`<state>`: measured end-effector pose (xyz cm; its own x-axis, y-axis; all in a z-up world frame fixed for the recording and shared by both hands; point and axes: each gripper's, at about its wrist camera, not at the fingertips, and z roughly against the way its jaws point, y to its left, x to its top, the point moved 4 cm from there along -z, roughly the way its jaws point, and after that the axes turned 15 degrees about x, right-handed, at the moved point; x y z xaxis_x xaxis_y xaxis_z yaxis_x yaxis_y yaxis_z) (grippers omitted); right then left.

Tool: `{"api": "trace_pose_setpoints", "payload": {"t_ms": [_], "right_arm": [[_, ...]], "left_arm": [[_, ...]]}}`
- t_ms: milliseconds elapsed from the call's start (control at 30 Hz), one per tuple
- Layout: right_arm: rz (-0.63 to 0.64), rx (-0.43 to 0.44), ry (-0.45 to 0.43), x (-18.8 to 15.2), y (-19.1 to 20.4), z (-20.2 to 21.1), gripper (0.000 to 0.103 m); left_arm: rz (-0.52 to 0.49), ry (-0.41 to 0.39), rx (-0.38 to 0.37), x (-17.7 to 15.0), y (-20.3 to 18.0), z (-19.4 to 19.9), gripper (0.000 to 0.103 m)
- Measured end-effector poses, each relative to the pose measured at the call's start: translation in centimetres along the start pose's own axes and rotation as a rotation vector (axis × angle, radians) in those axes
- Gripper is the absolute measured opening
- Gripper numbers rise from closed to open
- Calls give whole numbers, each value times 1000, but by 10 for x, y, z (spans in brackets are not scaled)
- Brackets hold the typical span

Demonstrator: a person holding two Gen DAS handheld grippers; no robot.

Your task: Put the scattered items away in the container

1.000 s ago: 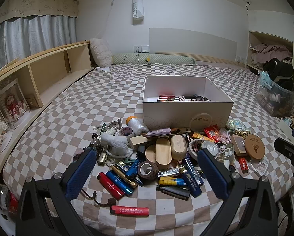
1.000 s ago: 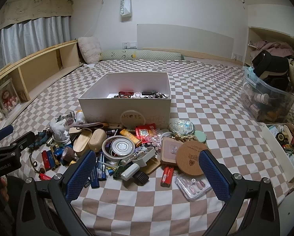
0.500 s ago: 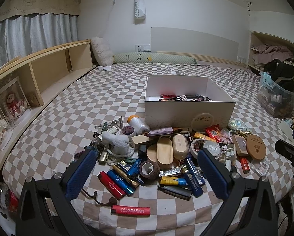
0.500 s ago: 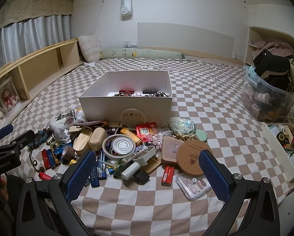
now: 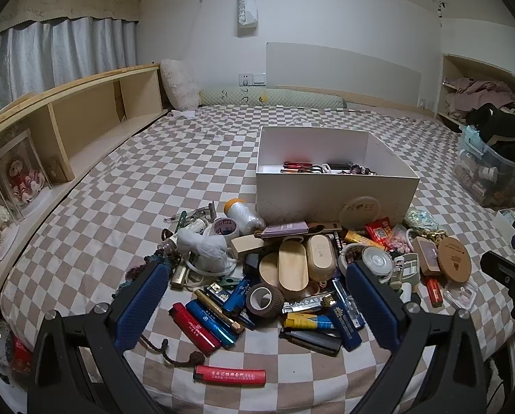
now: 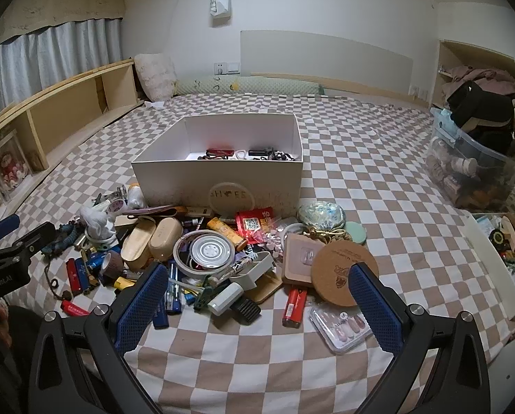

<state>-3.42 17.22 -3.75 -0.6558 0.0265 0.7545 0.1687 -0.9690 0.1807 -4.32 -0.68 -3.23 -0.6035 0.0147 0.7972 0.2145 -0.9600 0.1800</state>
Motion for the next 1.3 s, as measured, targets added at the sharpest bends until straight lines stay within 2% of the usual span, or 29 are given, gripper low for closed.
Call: {"api": "trace_pose_setpoints", "payload": {"t_ms": [367, 633, 767, 933, 1300], "right_arm": [[-20, 46, -46, 4, -3, -5, 103], [-121, 27, -44, -3, -41, -8, 103], [-179, 13, -30, -16, -60, -14, 103], [-253, 47, -5, -39, -73, -29, 103], [-218, 88, 34, -69, -62, -54, 103]], "left_arm": [[25, 26, -26, -2, 6, -13, 103], [43, 48, 5, -9, 42, -34, 103], [40, 102, 16, -22, 62, -50, 103], [-20, 177, -2, -47, 66, -63, 103], [-21, 401, -67, -102, 41, -78, 103]]}}
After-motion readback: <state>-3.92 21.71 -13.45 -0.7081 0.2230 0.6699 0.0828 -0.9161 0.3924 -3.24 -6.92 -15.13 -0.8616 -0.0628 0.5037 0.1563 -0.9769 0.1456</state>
